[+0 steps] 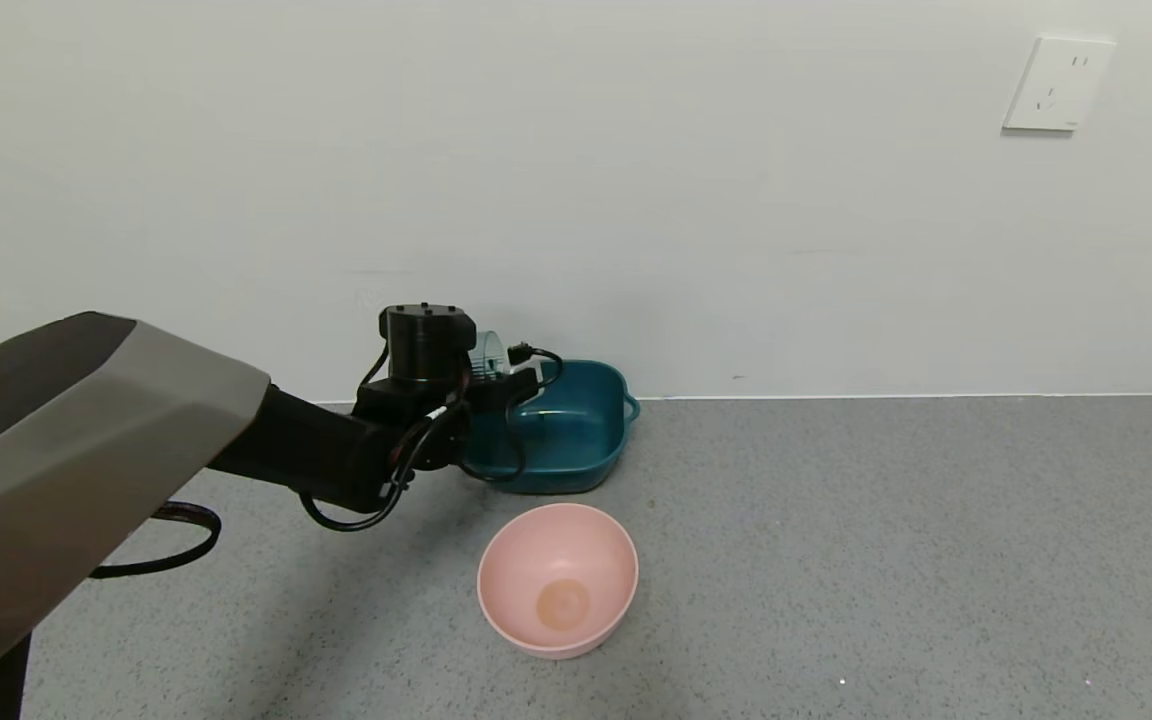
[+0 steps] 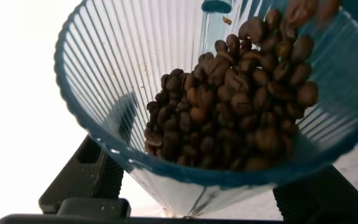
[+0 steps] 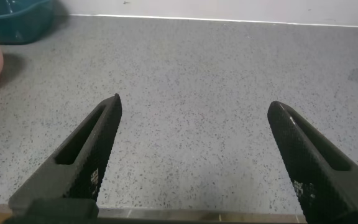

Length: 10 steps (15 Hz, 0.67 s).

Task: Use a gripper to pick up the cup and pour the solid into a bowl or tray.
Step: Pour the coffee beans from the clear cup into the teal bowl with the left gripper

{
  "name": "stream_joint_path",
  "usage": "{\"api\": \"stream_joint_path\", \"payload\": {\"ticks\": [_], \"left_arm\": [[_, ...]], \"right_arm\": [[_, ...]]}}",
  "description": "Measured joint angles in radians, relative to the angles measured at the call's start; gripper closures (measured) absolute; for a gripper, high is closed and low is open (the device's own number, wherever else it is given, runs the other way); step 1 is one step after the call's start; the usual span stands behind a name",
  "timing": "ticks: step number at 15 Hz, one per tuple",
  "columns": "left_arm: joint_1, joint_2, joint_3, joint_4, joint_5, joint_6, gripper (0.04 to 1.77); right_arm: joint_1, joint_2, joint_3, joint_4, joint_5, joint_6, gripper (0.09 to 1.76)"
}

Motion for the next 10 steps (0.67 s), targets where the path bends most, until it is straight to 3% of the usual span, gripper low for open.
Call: {"api": "stream_joint_path", "payload": {"ticks": [4, 10], "left_arm": [[0.007, 0.012, 0.004, -0.062, 0.000, 0.099, 0.49], [0.004, 0.029, 0.013, -0.067, 0.034, 0.165, 0.49]], "right_arm": [[0.000, 0.000, 0.000, 0.000, 0.000, 0.000, 0.14], [0.000, 0.000, 0.000, 0.000, 0.000, 0.000, 0.14]]}}
